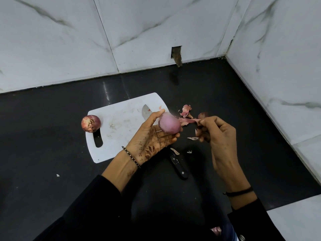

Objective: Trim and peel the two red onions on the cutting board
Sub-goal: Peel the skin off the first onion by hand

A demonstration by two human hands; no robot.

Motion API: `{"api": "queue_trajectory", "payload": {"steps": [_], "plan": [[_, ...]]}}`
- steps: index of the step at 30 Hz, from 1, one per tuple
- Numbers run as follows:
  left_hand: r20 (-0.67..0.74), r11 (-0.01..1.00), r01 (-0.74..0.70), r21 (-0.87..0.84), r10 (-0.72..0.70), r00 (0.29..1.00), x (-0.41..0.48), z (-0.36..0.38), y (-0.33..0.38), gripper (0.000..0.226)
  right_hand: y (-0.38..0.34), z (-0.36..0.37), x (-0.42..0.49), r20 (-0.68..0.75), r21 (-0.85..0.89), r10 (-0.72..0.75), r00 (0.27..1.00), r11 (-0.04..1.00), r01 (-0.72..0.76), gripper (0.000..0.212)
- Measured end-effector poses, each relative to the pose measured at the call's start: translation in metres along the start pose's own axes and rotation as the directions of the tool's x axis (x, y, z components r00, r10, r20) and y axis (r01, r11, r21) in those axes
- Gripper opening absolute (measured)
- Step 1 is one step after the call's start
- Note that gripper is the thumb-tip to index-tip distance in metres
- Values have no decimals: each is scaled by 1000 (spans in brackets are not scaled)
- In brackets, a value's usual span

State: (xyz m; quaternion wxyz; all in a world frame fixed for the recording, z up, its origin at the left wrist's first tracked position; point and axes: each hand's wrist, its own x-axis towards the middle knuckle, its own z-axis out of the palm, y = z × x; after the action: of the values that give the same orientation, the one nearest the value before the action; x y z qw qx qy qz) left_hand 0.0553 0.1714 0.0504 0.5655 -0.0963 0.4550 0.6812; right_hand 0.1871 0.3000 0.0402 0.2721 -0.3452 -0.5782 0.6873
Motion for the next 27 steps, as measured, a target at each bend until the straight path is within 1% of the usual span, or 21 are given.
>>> {"api": "queue_trajectory", "payload": {"steps": [3, 5, 6, 9, 13, 15, 18, 20, 21, 24, 25, 27], "plan": [[-15, 1000, 8, -10, -8, 1000, 1, 0, 0, 51, 2, -2, 1, -100, 7, -19, 995, 1000, 20, 17], [-23, 1000, 4, -16, -4, 1000, 1, 0, 0, 51, 3, -5, 2, -130, -9, -21, 991, 1000, 19, 11], [-27, 1000, -4, -15, 4, 1000, 0, 0, 0, 50, 4, -6, 2, -118, -43, -18, 993, 999, 12, 8], [-30, 998, -67, -22, 66, 997, 0, 3, -1, 46, 8, -8, 1, -54, -212, -22, 998, 977, 10, 22], [-17, 990, -143, -13, 143, 990, -1, 6, -8, 48, 6, -1, -5, -18, -377, -130, 991, 919, 113, 8], [-18, 988, -151, 15, 151, 988, -2, 9, -13, 47, 2, 11, -9, 18, -417, -182, 983, 892, 173, 17], [9, 988, -150, 43, 149, 989, -4, 15, -20, 30, 3, 31, -13, 48, -417, -262, 964, 872, 257, 29], [23, 985, -164, 57, 163, 986, -5, 18, -26, 18, 5, 43, -15, 38, -432, -311, 950, 852, 296, 35], [26, 984, -167, 65, 165, 986, -5, 19, -29, 20, 6, 48, -15, 27, -425, -312, 950, 856, 293, 40], [13, 982, -171, 78, 170, 985, -5, 21, -38, 40, 6, 61, -13, -16, -449, -306, 952, 853, 267, 59], [10, 983, -174, 60, 174, 985, -5, 21, -41, 39, 4, 64, -12, -30, -462, -318, 948, 845, 269, 64], [-1, 979, -201, 35, 201, 980, -5, 22, -44, 23, -1, 67, -10, -49, -454, -309, 950, 854, 255, 68]]}}
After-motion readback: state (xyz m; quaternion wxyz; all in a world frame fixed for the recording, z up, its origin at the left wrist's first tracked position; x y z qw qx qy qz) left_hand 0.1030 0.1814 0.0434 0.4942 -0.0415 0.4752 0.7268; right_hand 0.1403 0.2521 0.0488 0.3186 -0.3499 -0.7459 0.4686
